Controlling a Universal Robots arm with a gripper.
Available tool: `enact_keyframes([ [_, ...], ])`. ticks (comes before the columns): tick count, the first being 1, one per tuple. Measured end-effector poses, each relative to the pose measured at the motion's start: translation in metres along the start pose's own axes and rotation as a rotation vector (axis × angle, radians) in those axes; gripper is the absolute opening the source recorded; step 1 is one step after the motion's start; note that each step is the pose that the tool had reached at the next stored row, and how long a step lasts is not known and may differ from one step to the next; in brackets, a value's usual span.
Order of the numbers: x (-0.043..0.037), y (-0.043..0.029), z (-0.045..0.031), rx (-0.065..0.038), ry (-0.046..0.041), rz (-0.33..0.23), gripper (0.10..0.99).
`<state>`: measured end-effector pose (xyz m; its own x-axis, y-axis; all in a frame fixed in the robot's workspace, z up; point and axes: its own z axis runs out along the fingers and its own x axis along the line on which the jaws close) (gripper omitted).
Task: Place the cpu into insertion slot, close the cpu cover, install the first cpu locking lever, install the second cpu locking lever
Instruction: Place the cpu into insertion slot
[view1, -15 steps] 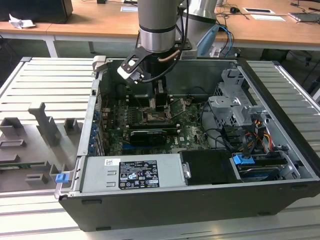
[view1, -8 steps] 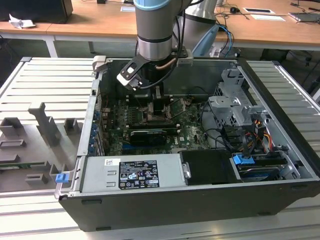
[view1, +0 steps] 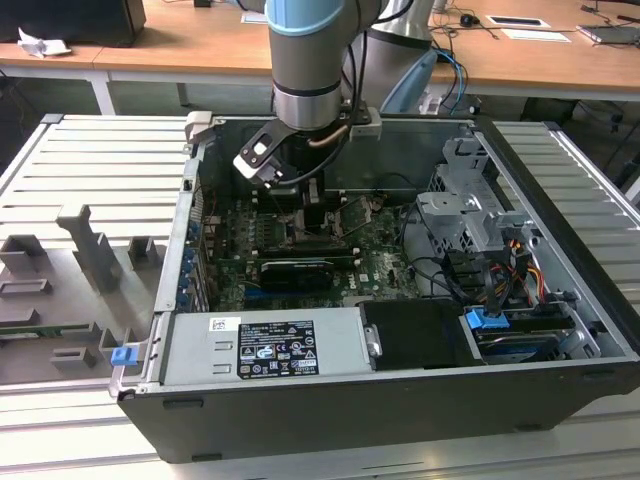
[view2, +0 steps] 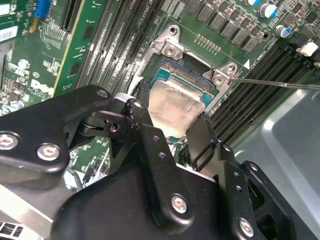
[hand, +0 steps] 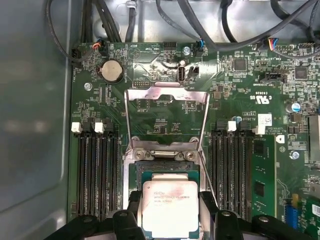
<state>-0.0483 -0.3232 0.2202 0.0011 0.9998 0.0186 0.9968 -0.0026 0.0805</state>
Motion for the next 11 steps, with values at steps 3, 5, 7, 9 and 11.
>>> enact_keyframes([
  [3,0.0018,-0.0004,0.0044,0.000,-0.0019,0.007,0.537],
  [5,0.0025,-0.0006,0.0072,0.000,-0.0025,0.008,0.537],
  [7,0.0029,-0.0009,0.0098,0.000,-0.0027,0.009,0.537],
  [9,0.0034,-0.0010,0.0117,0.000,-0.0032,0.012,0.537],
  [11,0.0050,-0.0012,0.0137,0.000,-0.0064,0.020,0.537],
])
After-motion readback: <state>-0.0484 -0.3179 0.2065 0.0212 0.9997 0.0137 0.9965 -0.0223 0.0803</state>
